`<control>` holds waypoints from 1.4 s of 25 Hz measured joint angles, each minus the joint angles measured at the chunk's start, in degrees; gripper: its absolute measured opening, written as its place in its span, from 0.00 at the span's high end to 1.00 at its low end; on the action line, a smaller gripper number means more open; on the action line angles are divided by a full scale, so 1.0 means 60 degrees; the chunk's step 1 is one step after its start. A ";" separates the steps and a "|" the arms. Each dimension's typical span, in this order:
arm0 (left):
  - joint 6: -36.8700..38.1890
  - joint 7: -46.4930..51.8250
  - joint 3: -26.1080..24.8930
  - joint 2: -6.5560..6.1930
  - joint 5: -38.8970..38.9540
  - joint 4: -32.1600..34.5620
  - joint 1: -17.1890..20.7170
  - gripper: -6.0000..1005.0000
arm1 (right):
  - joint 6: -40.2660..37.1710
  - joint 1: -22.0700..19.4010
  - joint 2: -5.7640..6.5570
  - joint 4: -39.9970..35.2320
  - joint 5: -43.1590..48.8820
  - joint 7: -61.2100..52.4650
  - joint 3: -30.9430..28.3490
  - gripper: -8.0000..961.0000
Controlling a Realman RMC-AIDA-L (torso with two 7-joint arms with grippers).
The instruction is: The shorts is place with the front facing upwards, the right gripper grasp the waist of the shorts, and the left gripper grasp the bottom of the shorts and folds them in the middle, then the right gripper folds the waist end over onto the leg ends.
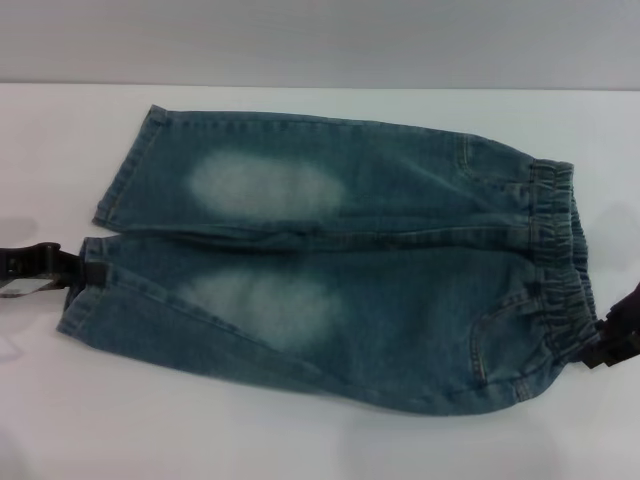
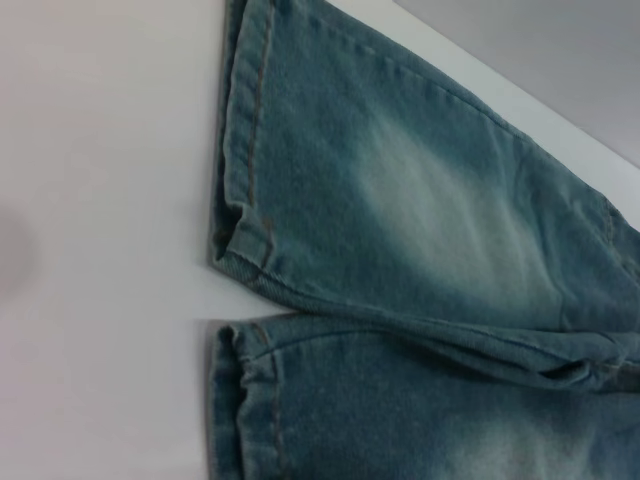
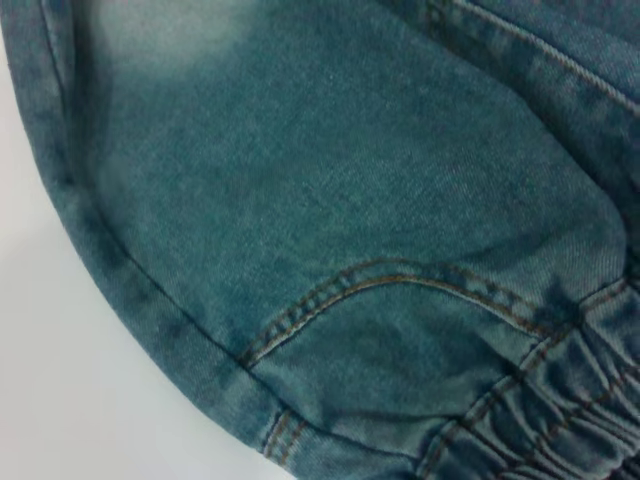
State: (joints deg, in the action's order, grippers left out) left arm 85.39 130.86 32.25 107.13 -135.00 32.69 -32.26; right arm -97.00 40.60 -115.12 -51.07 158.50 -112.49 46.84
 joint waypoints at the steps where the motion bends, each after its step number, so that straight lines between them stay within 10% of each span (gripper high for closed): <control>1: -0.0014 -0.0004 0.0000 0.0000 0.0000 0.0000 0.0000 0.89 | 0.0015 0.0000 -0.0001 0.0001 -0.0002 0.0011 0.0001 0.46; 11: -0.0062 -0.0013 0.0000 -0.0019 0.0000 0.0001 -0.0008 0.88 | 0.0056 -0.0004 -0.0002 0.0076 0.0034 0.0112 0.0016 0.91; 28: -0.0456 -0.0310 -0.0936 0.0001 0.0595 0.0083 -0.0158 0.87 | 0.0507 -0.1899 0.0297 -0.0031 -0.3394 0.0989 -0.1012 0.99; 35: -0.0860 -0.0841 -0.1052 0.0260 0.1889 0.0108 -0.0329 0.86 | 0.1248 -0.3056 -0.0051 0.0266 -0.5425 0.2243 -0.2418 0.99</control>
State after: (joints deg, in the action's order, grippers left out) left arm 80.23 125.81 25.94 108.69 -123.67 33.34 -34.23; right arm -89.51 22.27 -115.42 -49.47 125.94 -99.04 32.33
